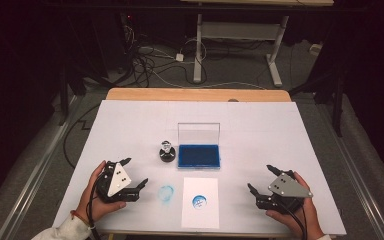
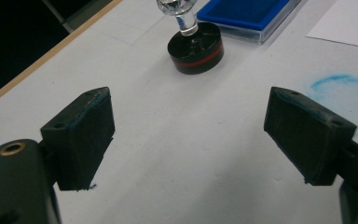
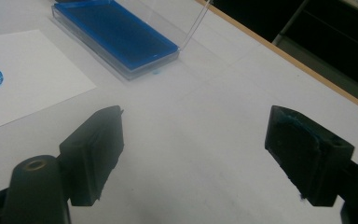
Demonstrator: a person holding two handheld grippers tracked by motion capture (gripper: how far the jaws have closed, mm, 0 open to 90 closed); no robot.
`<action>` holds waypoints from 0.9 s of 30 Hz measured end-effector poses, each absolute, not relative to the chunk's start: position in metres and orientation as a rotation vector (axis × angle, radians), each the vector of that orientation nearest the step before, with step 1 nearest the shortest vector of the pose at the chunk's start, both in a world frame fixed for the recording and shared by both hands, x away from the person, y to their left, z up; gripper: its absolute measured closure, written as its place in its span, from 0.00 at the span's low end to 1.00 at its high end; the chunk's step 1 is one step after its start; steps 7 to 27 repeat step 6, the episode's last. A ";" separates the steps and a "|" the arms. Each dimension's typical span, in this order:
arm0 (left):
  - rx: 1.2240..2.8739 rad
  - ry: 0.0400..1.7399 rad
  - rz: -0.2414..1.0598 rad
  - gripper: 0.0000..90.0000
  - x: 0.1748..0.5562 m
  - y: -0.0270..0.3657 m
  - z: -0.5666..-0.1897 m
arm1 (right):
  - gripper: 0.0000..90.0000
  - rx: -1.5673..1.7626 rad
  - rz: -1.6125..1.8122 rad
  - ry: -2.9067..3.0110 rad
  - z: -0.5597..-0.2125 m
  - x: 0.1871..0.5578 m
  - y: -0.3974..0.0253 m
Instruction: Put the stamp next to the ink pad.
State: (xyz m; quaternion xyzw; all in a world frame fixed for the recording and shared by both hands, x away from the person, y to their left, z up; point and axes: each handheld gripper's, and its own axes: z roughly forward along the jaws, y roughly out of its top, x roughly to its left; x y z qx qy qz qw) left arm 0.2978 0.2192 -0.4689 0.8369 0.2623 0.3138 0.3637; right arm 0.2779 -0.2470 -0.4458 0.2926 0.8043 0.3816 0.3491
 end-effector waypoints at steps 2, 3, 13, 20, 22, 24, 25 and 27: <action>2.161 0.678 0.804 0.18 0.298 0.219 -0.470 | 0.23 0.764 0.992 2.082 -0.446 0.279 -0.248; 2.159 0.682 0.805 0.18 0.298 0.220 -0.470 | 0.23 0.765 0.998 2.078 -0.446 0.280 -0.248; 2.158 0.692 0.807 0.18 0.297 0.222 -0.470 | 0.23 0.752 1.009 2.066 -0.444 0.281 -0.246; 2.158 0.692 0.807 0.18 0.297 0.222 -0.470 | 0.23 0.752 1.009 2.066 -0.444 0.281 -0.246; 2.158 0.692 0.807 0.18 0.297 0.222 -0.470 | 0.23 0.752 1.009 2.066 -0.444 0.281 -0.246; 2.158 0.692 0.807 0.18 0.297 0.222 -0.470 | 0.23 0.752 1.009 2.066 -0.444 0.281 -0.246; 2.158 0.692 0.807 0.18 0.297 0.222 -0.470 | 0.23 0.752 1.009 2.066 -0.444 0.281 -0.246; 2.158 0.692 0.807 0.18 0.297 0.222 -0.470 | 0.23 0.752 1.009 2.066 -0.444 0.281 -0.246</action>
